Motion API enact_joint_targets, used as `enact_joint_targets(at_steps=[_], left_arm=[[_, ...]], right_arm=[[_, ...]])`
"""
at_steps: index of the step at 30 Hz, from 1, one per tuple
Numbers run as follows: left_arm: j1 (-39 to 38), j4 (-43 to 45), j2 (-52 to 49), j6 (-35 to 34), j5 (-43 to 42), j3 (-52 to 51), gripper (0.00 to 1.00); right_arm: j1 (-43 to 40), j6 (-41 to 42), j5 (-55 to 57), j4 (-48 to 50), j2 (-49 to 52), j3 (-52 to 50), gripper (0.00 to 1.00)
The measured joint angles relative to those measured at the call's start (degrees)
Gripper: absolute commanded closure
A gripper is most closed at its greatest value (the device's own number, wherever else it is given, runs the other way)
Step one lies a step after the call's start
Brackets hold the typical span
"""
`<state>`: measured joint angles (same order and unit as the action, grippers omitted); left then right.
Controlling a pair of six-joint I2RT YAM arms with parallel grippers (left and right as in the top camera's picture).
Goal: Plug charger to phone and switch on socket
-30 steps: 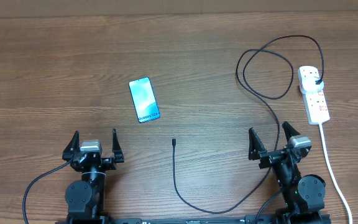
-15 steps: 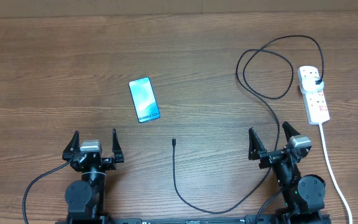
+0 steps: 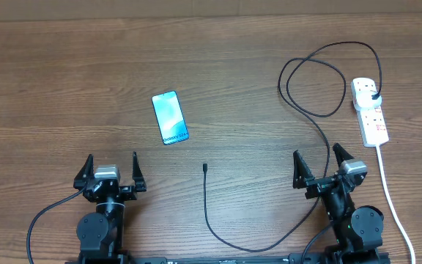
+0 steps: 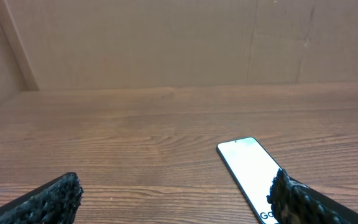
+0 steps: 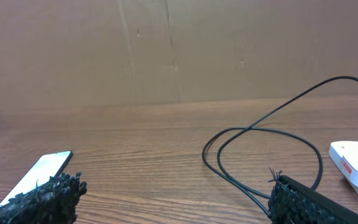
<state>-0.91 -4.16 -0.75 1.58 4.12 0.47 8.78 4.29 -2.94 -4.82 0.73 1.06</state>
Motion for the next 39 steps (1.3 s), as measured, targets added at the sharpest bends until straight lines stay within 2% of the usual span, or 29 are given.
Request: enact_joint_targets(at_steps=[8, 13, 19, 23, 28, 32, 39], left_arm=[[0.00, 2.32, 0.00, -0.48, -3.50, 0.00, 0.00], [0.00, 3.50, 0.00, -3.89, -5.35, 0.44, 0.00], [0.00, 1.60, -1.11, -7.76, -6.49, 9.18, 0.00], [0.00, -1.86, -6.54, -8.74, -7.41, 21.29, 0.00], [0.00, -10.84, -20.24, -9.16, -9.92, 41.42, 0.00], [0.00, -23.26, -34.88, -9.18, -12.92, 60.72, 0.00], [0.00, -53.48, -64.76, -9.25, -16.61, 99.71, 0.00]], right_arm=[[0.00, -0.02, -0.02, 0.00, 0.00, 0.00, 0.00], [0.00, 0.00, 0.00, 0.00, 0.00, 0.00, 0.00], [0.00, -0.02, 0.00, 0.04, 0.00, 0.00, 0.00], [0.00, -0.02, 0.02, 0.04, 0.00, 0.00, 0.00], [0.00, 0.00, 0.00, 0.04, 0.00, 0.00, 0.00], [0.00, -0.02, -0.02, 0.04, -0.02, 0.00, 0.00], [0.00, -0.02, 0.00, 0.02, -0.04, 0.00, 0.00]])
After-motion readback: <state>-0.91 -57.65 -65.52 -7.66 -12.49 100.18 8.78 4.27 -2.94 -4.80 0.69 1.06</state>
